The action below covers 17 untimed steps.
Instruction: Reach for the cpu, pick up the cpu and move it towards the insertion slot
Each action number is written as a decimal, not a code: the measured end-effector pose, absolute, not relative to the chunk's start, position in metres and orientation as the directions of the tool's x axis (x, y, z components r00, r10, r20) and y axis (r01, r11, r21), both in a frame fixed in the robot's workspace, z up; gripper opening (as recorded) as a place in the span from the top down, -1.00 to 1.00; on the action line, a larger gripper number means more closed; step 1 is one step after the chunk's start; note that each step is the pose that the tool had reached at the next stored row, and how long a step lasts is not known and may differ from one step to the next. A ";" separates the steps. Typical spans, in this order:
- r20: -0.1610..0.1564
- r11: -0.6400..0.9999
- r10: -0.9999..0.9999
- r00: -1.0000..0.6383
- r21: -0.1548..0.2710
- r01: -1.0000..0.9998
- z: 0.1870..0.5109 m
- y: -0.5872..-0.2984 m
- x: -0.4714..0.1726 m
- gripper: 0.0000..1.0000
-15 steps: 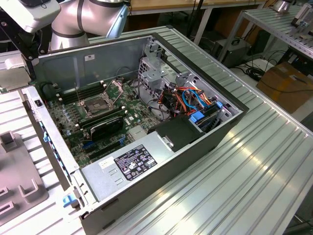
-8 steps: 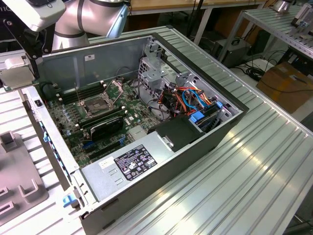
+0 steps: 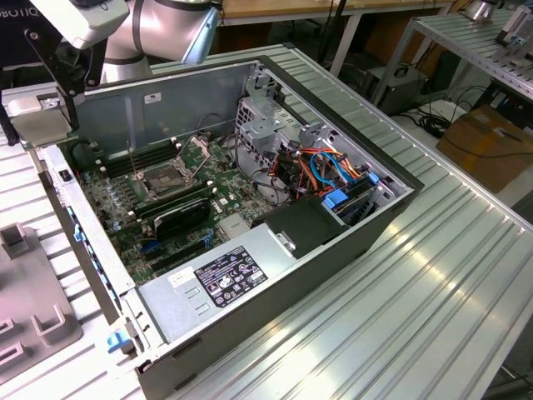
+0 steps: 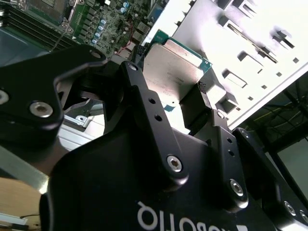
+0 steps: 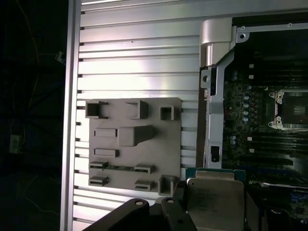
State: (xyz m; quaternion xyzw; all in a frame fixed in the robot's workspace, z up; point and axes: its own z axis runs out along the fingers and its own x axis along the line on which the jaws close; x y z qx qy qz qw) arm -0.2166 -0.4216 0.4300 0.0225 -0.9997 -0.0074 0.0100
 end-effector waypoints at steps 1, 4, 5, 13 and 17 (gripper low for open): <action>0.020 0.999 -0.045 -0.999 0.015 -0.045 0.430 -0.421 -0.215 -0.09; 0.022 0.999 -0.045 -0.999 0.015 -0.045 0.430 -0.420 -0.211 -0.09; 0.023 0.999 -0.045 -0.999 0.015 -0.045 0.430 -0.419 -0.210 -0.09; 0.026 0.999 -0.045 -0.999 0.012 -0.045 0.430 -0.415 -0.201 -0.09; 0.028 0.999 -0.045 -0.999 0.009 -0.045 0.430 -0.412 -0.196 -0.09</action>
